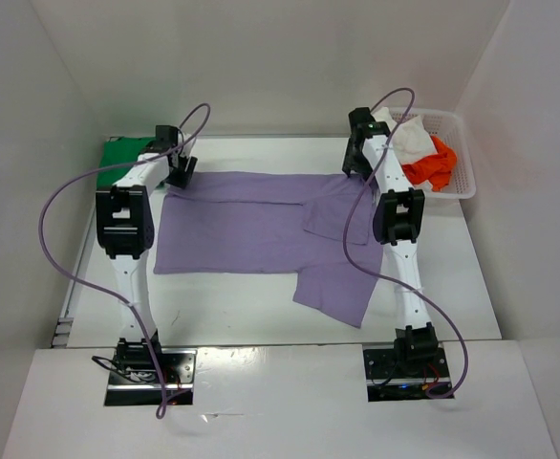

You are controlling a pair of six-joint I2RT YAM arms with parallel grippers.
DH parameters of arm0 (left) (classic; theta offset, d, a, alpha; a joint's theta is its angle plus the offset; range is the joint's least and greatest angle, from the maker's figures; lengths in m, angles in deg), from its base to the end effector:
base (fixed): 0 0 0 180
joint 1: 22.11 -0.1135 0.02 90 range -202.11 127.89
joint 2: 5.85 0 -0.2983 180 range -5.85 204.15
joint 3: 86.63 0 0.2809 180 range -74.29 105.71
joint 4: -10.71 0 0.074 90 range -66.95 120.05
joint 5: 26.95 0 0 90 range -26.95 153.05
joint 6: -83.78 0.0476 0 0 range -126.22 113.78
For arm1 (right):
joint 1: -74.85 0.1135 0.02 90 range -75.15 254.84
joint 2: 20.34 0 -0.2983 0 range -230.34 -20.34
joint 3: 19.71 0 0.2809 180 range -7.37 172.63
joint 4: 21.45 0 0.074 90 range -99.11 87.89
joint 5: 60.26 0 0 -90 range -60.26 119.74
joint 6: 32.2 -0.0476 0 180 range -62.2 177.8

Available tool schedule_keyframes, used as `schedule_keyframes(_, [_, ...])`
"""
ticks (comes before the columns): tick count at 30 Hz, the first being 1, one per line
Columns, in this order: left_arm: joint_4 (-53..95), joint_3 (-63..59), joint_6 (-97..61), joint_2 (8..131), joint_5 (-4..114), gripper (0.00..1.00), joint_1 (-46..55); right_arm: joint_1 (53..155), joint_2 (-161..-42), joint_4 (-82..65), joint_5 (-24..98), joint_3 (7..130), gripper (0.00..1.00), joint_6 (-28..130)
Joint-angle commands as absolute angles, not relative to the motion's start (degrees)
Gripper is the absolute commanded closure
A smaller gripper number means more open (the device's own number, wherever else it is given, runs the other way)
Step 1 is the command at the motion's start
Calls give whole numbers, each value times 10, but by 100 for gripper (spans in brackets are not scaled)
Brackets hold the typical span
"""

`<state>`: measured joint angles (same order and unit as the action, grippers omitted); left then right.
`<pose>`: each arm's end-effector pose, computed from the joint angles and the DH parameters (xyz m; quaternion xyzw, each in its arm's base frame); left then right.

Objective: Fold and stack the t-shirts
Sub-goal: Fold the flattened tshirt in 1/3 of the way, then grap the side of the flattened tshirt closest away from the robot with both arms

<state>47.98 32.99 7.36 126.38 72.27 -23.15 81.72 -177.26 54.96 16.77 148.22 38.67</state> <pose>0.5723 0.0180 0.1805 0.0749 0.9337 0.1184 0.3295 0.6171 0.0636 0.1746 0.1276 0.9627 -0.0599 0.2311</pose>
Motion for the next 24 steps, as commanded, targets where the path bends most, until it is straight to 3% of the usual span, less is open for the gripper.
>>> schedule_keyframes(1, [497,306,83,1198,726,24,-229,826,-1684,544,159,1479,40,391])
schedule_keyframes(11, [525,228,128,1015,728,17,-197,864,-1497,539,257,1364,27,401])
schedule_keyframes(14, [544,156,138,939,728,17,-184,875,-1409,539,264,1262,27,401])
schedule_keyframes(24, [573,-149,157,711,740,17,-184,897,-1090,454,245,726,25,306])
